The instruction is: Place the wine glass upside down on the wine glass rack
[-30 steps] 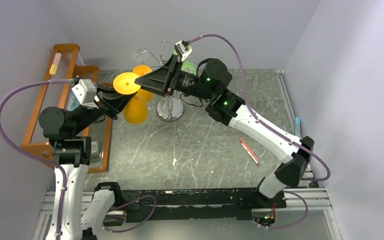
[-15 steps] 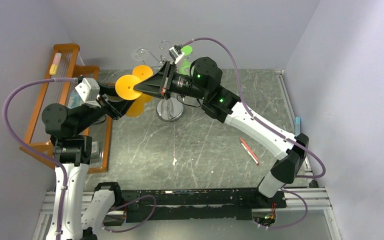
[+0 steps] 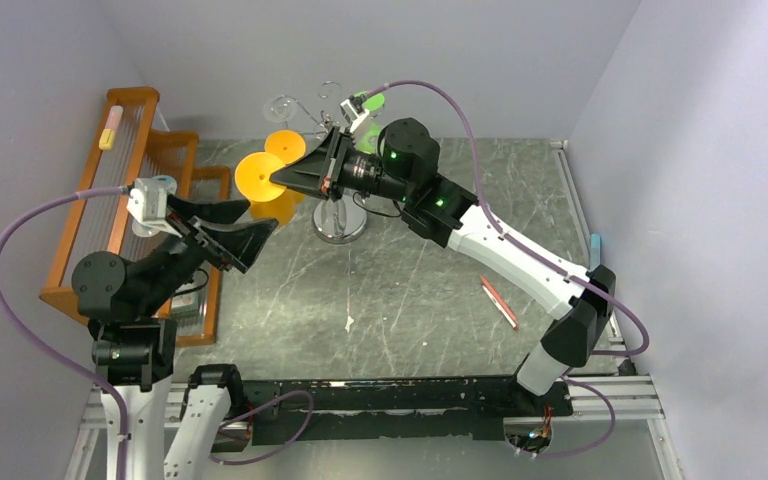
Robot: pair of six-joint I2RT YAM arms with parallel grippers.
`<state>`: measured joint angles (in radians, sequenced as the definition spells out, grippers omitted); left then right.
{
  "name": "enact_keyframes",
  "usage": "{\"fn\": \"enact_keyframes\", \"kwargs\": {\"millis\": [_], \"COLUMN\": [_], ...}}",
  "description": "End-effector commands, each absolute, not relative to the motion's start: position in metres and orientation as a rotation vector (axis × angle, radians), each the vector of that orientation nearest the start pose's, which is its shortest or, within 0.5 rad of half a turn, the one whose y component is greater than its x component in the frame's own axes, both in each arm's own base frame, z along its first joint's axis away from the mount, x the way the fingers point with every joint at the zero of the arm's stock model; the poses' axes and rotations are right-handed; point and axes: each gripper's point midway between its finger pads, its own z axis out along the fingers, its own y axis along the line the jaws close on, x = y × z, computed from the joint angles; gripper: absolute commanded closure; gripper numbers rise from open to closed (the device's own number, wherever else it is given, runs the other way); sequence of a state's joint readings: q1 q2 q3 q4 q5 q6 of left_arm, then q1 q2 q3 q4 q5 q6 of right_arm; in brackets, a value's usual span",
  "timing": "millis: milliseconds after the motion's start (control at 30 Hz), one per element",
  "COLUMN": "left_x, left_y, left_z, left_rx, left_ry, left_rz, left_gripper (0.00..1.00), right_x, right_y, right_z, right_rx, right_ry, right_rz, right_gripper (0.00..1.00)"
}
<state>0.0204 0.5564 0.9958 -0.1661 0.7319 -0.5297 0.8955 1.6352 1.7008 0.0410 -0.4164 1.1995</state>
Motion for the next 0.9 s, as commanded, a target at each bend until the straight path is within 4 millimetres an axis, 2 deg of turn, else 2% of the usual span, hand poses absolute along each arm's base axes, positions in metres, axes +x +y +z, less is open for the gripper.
{"fn": "enact_keyframes", "kwargs": {"millis": [0, 167, 233, 367, 500, 633, 667, 700, 800, 867], "left_x": [0.189, 0.204, 0.207, 0.212, 0.219, 0.223, 0.224, 0.226, 0.229, 0.231], "left_y": [-0.120, -0.109, -0.111, -0.114, -0.114, -0.110, -0.109, -0.105, -0.083, -0.066], "left_z": [0.437, 0.432, 0.435, 0.439, 0.428, 0.423, 0.423, 0.421, 0.419, 0.421], "left_rx": [-0.037, -0.367, -0.421, -0.464, -0.473, -0.491, -0.495, -0.518, -0.598, -0.638], "left_ry": [1.493, 1.509, 1.474, 1.452, 1.533, 1.537, 1.533, 1.534, 1.530, 1.518], "left_rz": [-1.018, -1.147, -1.222, -1.300, -1.256, -1.226, -1.218, -1.193, -1.032, -0.912], "left_gripper": [0.14, 0.17, 0.24, 0.47, 0.66, 0.92, 0.95, 0.95, 0.95, 0.95], "right_x": [0.232, 0.228, 0.226, 0.224, 0.224, 0.223, 0.223, 0.223, 0.222, 0.221], "right_y": [0.455, 0.450, 0.449, 0.449, 0.449, 0.451, 0.451, 0.451, 0.447, 0.444], "right_z": [0.454, 0.450, 0.448, 0.442, 0.439, 0.439, 0.439, 0.438, 0.442, 0.445], "right_rx": [-0.148, -0.177, -0.188, -0.213, -0.217, -0.236, -0.236, -0.236, -0.264, -0.283], "right_ry": [1.810, 1.796, 1.797, 1.811, 1.809, 1.807, 1.809, 1.814, 1.788, 1.765], "right_rz": [1.901, 1.888, 1.887, 1.878, 1.877, 1.880, 1.879, 1.875, 1.849, 1.829], "right_gripper": [1.00, 1.00, 1.00, 1.00, 1.00, 1.00, 1.00, 0.94, 0.62, 0.47]}}
